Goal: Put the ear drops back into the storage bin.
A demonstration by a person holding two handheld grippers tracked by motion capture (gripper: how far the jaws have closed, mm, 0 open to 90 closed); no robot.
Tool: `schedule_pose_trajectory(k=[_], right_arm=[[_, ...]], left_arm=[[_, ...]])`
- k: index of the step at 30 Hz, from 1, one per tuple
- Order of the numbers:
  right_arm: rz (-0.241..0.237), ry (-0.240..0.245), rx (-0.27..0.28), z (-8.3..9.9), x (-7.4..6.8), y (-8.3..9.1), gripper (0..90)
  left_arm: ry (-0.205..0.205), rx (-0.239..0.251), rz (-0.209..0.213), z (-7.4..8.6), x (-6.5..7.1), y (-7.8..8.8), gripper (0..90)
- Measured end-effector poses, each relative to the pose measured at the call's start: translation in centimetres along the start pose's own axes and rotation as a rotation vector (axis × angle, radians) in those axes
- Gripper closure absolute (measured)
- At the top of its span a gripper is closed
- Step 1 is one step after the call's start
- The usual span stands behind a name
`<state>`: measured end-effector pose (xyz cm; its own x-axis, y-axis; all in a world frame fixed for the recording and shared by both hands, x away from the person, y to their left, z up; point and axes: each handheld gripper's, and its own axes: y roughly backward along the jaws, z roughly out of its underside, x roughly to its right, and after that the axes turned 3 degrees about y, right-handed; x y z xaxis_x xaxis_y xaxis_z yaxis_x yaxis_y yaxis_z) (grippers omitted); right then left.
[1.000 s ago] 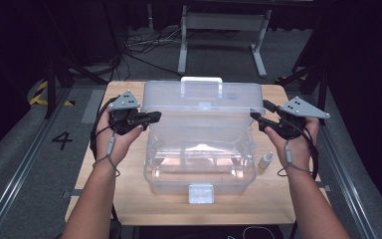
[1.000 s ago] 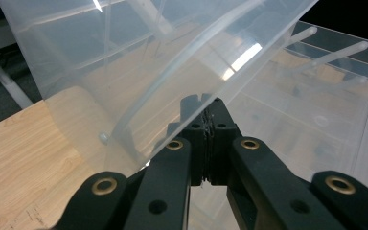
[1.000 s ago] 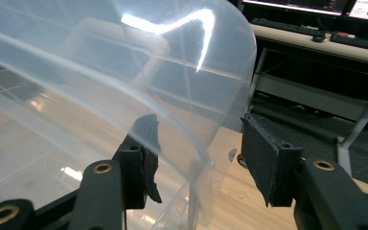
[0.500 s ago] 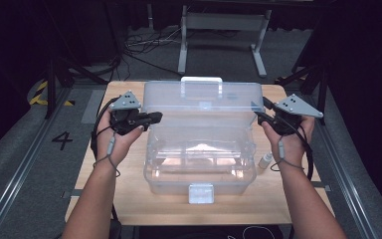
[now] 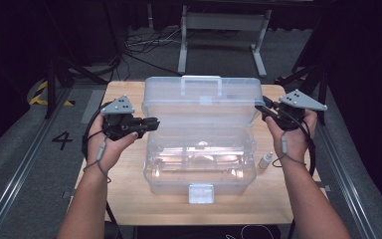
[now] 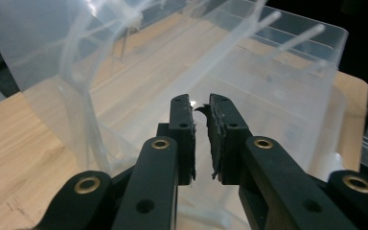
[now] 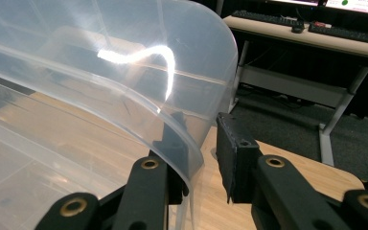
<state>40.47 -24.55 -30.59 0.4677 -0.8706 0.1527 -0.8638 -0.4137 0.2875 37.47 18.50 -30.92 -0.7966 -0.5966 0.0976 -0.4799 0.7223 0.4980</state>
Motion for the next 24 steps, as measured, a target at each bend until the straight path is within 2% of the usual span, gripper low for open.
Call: schedule_pose_trajectory(k=[4, 5, 6, 7, 10, 13, 18, 24], right_arm=[[-0.006, -0.007, -0.013, -0.2, 0.1, -0.1, 74.3], [-0.007, -0.008, -0.019, -0.3, 0.2, -0.1, 74.3], [-0.007, -0.008, -0.021, -0.3, 0.2, -0.1, 74.4], [-0.007, -0.013, -0.024, -0.4, 0.2, -0.2, 74.4], [-0.009, -0.017, -0.028, -0.4, 0.3, -0.2, 74.4], [-0.009, -0.022, -0.034, -0.5, 0.3, -0.4, 74.5], [-0.016, -0.025, -0.037, -0.6, 0.4, -0.4, 74.4], [-0.022, -0.029, -0.039, -0.6, 0.5, -0.5, 74.3]], left_arm=[[-0.017, -0.029, 0.021, 0.5, 0.7, 0.9, 78.7], [-0.018, -0.042, 0.049, 1.0, 1.2, 1.5, 78.4], [-0.018, -0.042, 0.049, 1.0, 1.2, 1.5, 78.4], [-0.021, -0.053, 0.084, 1.6, 1.8, 2.0, 78.4], [-0.035, -0.082, 0.113, 2.1, 2.5, 2.2, 78.3], [-0.068, -0.134, 0.164, 3.1, 3.3, 1.9, 77.3], [-0.068, -0.189, 0.214, 4.5, 3.9, 1.0, 76.4], [-0.071, -0.255, 0.254, 5.9, 4.1, -0.4, 75.1]])
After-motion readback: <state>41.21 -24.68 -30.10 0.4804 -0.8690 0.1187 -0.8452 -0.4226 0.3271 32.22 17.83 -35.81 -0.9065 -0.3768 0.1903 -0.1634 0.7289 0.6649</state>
